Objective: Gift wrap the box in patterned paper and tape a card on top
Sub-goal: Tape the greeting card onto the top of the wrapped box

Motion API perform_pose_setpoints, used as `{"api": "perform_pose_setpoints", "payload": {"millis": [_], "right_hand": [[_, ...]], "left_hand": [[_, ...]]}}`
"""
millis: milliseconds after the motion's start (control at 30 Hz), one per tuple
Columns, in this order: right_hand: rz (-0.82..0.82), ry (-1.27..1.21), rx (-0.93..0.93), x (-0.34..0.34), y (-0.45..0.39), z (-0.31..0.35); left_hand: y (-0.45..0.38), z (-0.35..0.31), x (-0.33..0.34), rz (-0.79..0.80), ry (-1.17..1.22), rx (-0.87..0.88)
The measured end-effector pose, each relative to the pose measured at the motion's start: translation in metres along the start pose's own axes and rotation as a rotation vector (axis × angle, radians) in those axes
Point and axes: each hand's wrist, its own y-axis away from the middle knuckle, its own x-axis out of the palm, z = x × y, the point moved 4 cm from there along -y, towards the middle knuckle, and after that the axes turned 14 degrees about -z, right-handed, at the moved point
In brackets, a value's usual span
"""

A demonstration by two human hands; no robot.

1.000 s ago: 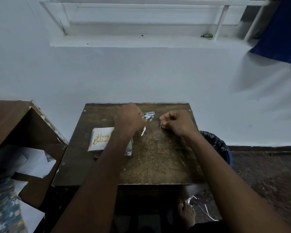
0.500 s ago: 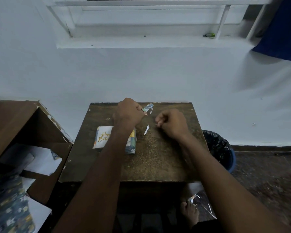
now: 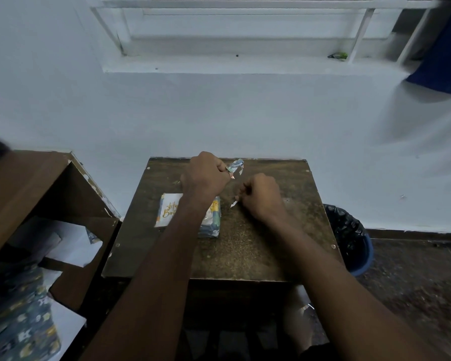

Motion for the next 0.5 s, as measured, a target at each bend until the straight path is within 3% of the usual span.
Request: {"api": "perform_pose_setpoints", "payload": {"millis": [100, 367, 500], "right_hand": [[-0.002, -0.046, 0.030, -0.006, -0.001, -0.004], [-0.143, -0.359, 0.370, -0.057, -0.007, -0.048], [-0.300, -0.265, 0.436, -0.097, -0.007, -0.088]], "left_hand": [[0.000, 0.001, 0.000, 0.006, 0.002, -0.012], [0.010, -0.029, 0.023, 0.043, 0.072, 0.012], [0.031, -0.078, 0.052, 0.074, 0.214, 0.035]]}}
